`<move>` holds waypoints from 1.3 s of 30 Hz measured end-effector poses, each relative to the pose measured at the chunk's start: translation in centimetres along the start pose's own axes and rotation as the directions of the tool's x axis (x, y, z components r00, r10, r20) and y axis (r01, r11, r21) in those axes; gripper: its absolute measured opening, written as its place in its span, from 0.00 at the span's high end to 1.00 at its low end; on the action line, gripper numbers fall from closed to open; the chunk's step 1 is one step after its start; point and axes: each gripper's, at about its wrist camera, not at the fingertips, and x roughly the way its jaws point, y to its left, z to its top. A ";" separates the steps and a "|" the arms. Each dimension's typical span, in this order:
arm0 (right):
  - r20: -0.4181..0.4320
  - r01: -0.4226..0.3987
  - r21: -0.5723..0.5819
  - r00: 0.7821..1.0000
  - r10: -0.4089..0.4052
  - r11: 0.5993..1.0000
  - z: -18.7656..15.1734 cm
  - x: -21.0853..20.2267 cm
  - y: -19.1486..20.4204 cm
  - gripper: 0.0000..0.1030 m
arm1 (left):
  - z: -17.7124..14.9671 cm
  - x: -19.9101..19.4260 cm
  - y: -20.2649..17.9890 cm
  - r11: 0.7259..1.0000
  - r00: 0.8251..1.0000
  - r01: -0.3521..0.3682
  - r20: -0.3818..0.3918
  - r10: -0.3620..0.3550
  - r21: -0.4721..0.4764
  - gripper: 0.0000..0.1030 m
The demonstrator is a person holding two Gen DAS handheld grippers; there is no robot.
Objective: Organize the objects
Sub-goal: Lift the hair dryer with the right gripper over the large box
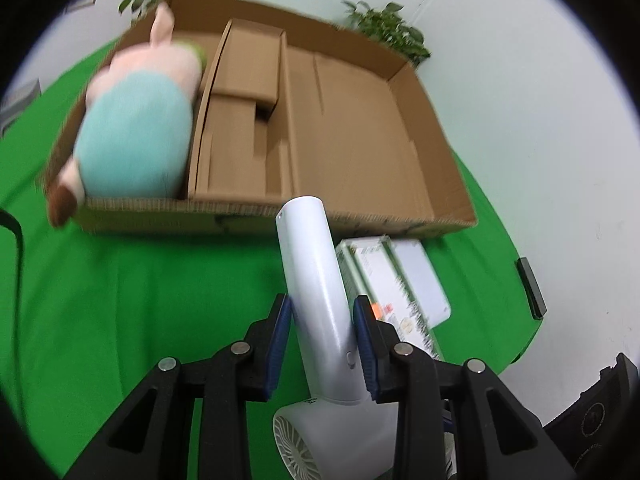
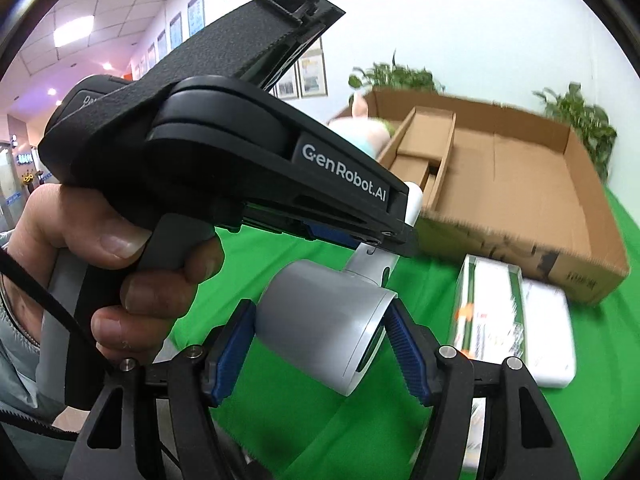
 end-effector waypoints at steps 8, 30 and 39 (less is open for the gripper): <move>0.076 0.038 0.005 0.996 -0.039 0.999 3.6 0.2 -3.1 0.38 | 4.2 -1.0 -2.0 0.997 0.998 -0.017 0.068 0.011 0.082 0.70; 0.009 -0.048 0.052 0.999 0.047 0.997 11.5 7.7 -16.8 0.38 | 16.4 6.3 -2.1 0.992 0.997 -0.076 0.012 0.075 0.096 0.69; -0.082 -0.096 0.143 0.991 0.109 0.985 9.4 11.7 -19.6 0.38 | 15.3 10.5 -0.6 0.991 0.991 -0.103 -0.076 0.109 0.082 0.69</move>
